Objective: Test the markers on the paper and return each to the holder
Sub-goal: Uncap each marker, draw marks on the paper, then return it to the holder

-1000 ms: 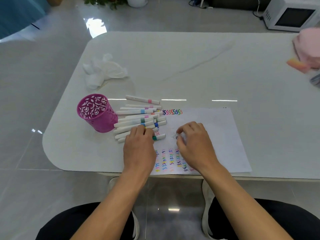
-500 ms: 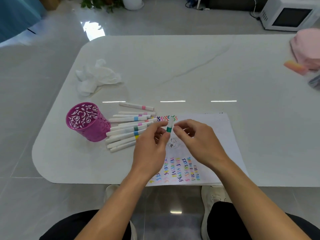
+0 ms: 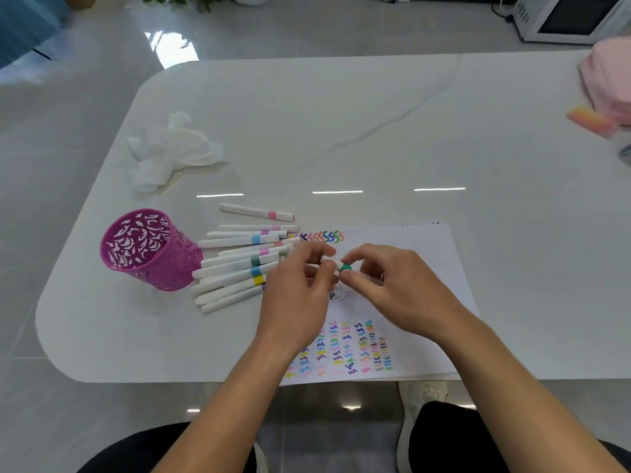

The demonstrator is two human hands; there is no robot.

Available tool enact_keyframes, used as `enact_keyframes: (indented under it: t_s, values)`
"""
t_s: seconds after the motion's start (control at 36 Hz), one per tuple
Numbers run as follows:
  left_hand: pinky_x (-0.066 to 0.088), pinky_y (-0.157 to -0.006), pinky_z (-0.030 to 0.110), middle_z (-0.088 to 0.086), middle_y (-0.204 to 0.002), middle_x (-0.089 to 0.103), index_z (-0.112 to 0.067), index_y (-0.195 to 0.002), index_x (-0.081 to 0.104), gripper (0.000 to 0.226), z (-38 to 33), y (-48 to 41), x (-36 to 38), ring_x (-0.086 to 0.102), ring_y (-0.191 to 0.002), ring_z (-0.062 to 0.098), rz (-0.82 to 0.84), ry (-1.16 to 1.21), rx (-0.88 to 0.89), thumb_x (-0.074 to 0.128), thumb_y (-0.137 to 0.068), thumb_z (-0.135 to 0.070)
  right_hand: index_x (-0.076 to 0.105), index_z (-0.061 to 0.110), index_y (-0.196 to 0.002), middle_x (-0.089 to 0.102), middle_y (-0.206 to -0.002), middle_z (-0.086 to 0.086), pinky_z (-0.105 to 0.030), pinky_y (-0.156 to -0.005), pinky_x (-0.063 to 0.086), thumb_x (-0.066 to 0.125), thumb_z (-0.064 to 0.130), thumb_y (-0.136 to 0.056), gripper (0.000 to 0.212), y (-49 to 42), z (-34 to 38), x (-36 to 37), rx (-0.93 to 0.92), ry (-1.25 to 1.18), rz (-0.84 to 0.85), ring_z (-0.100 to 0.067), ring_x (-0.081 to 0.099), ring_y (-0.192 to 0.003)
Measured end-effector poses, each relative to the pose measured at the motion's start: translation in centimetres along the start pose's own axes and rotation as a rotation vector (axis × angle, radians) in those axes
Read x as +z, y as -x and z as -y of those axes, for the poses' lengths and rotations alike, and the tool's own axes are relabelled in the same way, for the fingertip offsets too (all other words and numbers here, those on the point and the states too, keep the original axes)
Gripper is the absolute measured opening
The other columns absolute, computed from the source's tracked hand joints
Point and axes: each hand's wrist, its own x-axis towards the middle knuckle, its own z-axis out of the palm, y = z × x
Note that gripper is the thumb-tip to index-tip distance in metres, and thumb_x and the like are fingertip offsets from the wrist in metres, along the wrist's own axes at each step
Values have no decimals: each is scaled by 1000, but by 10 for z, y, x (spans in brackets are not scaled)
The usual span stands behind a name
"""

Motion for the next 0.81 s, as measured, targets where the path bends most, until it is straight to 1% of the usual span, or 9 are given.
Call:
enact_keyframes:
  t_s: [0.06, 0.11, 0.22, 0.31, 0.42, 0.5, 0.61, 0.72, 0.81]
  values:
    - [56, -73, 16, -17, -97, 68, -38, -110, 59, 12, 1, 0, 0, 67, -86, 0, 32, -123, 9, 58, -100, -32, 72, 29, -119, 65, -101, 11, -29, -83, 56, 63, 49, -99, 30, -1, -2, -1, -18, 72, 9, -8, 65, -93]
    - [54, -76, 18, -14, -101, 68, -35, -115, 60, 15, 2, 1, -1, 66, -89, 3, 69, -249, 19, 56, -100, -34, 72, 27, -119, 63, -105, 11, -30, -83, 56, 60, 50, -100, 32, -2, -3, 0, -32, 151, 20, -10, 63, -96]
    - [42, -87, 16, -12, -121, 62, -30, -128, 60, 27, 5, 4, -2, 58, -108, 6, 146, -437, 79, 47, -104, -34, 70, 28, -115, 61, -102, 12, -24, -72, 47, 56, 52, -101, 31, 0, -3, 2, -70, 224, 50, -9, 59, -88]
    - [40, -84, 16, -12, -119, 60, -32, -125, 61, 27, 6, 5, -4, 56, -106, 7, 180, -483, 101, 44, -104, -37, 67, 32, -113, 67, -100, 12, -22, -69, 45, 51, 53, -102, 29, 1, -1, 2, -91, 264, 82, -9, 60, -83]
    - [49, -85, 25, -12, -111, 63, -32, -117, 63, 24, 9, 2, -7, 57, -99, 7, 239, -505, 104, 43, -105, -39, 62, 35, -113, 70, -100, 12, -29, -73, 51, 43, 55, -105, 29, 2, 1, 3, -76, 301, 147, -9, 62, -81]
    - [51, -83, 28, -13, -105, 66, -33, -115, 64, 24, 10, 1, -10, 59, -95, 5, 256, -483, 92, 43, -105, -38, 63, 35, -111, 69, -98, 13, -29, -74, 50, 34, 59, -104, 38, 2, 1, 4, -71, 312, 179, -9, 61, -82]
    - [48, -79, 19, -16, -105, 67, -36, -120, 65, 24, 10, -2, -12, 60, -89, 1, 256, -416, 95, 47, -104, -36, 61, 34, -105, 65, -86, 12, -35, -73, 51, 31, 63, -104, 42, -2, 0, 3, -91, 333, 166, -10, 59, -77]
    - [43, -68, 9, -19, -90, 67, -38, -110, 70, 19, 10, -6, -11, 61, -74, -2, 238, -341, 73, 53, -102, -35, 60, 33, -97, 63, -74, 10, -34, -65, 49, 30, 67, -102, 46, -5, -2, 2, -104, 350, 115, -12, 57, -68]
    - [47, -65, 11, -19, -81, 68, -36, -103, 74, 17, 11, -7, -8, 63, -71, -3, 203, -278, 60, 58, -100, -31, 60, 32, -94, 63, -70, 8, -33, -62, 48, 25, 70, -99, 52, -5, -3, 2, -107, 357, 88, -12, 58, -64]
